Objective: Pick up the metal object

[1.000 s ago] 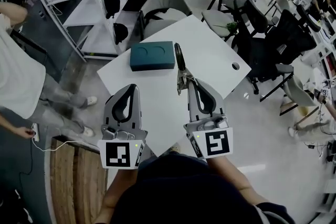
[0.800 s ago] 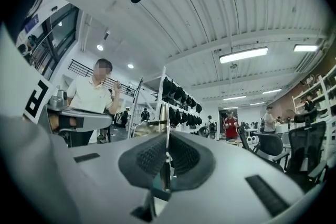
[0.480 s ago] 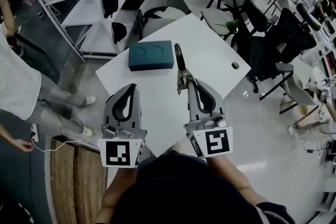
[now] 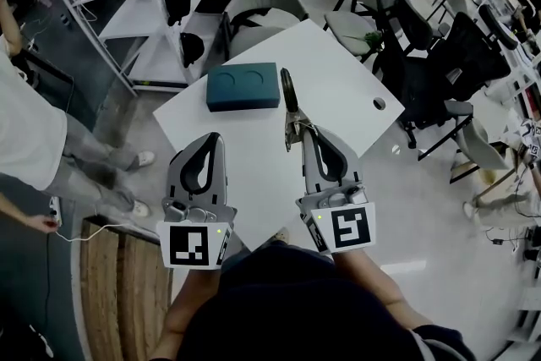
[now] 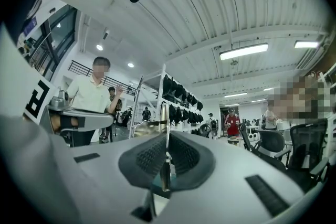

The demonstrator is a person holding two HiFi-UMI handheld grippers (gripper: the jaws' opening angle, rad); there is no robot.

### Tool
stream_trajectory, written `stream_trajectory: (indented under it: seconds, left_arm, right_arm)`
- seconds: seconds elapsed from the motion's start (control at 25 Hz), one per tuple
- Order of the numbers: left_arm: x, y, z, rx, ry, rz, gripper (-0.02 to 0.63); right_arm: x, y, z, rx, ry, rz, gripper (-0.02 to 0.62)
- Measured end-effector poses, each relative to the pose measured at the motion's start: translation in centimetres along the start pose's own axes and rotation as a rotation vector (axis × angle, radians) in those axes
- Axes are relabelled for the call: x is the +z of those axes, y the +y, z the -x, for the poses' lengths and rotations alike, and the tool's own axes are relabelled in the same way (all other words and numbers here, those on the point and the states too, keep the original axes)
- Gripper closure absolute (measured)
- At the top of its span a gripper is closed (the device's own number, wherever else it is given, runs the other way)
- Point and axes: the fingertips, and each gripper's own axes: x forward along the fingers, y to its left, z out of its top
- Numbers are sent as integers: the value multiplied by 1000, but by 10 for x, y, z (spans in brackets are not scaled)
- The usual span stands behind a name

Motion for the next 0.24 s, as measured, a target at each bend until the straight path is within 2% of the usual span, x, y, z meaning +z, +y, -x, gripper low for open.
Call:
stream_trajectory:
  seconds: [0.12,0.24]
  left_arm:
    - [0,-1,0,-3,-3,-1,584]
    - [-1,-1,-1,-5,-4,-1,584]
  right_arm:
    - [2,-1,-1,-1,-18,10,568]
    - [0,-2,0,-6,7,6,568]
